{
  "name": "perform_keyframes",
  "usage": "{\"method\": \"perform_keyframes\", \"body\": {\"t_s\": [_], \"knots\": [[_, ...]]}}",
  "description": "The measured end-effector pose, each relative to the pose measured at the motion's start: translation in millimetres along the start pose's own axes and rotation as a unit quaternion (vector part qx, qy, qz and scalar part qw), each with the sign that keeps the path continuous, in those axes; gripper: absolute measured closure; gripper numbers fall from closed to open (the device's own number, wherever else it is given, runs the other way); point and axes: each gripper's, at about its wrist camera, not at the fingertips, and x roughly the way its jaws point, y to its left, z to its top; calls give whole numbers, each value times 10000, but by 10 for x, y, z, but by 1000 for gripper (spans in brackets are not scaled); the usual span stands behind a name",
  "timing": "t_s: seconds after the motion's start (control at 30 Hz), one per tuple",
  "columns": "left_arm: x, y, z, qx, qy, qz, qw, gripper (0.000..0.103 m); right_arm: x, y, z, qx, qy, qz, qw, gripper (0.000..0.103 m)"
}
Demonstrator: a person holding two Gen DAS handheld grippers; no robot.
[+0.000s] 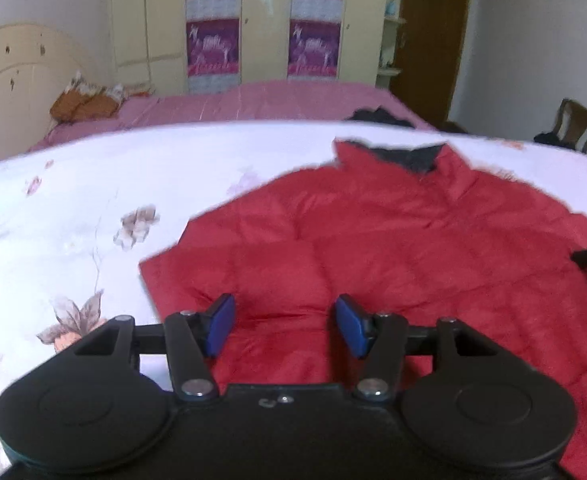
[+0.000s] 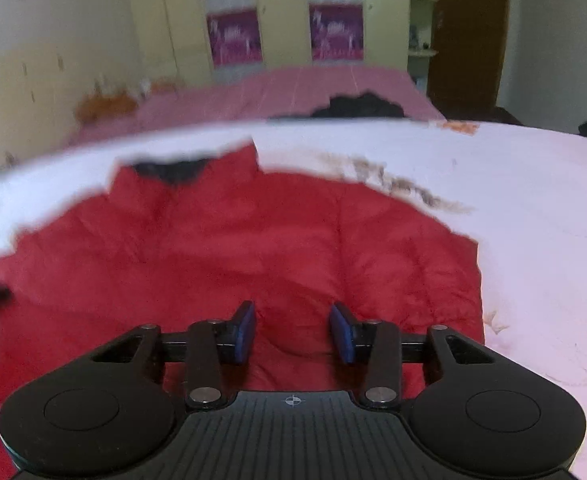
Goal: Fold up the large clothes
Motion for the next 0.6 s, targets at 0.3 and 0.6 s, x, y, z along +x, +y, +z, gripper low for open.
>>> {"method": "perform_keyframes", "body": {"t_s": [0.3, 0.6], "knots": [[-478, -44, -100, 88, -362, -170, 9992, 37, -434, 32, -157, 96, -519, -97, 9986, 63], [-378, -352, -401, 403, 81, -360, 9985, 34, -218, 277, -439, -159, 101, -216, 9996, 63]]}}
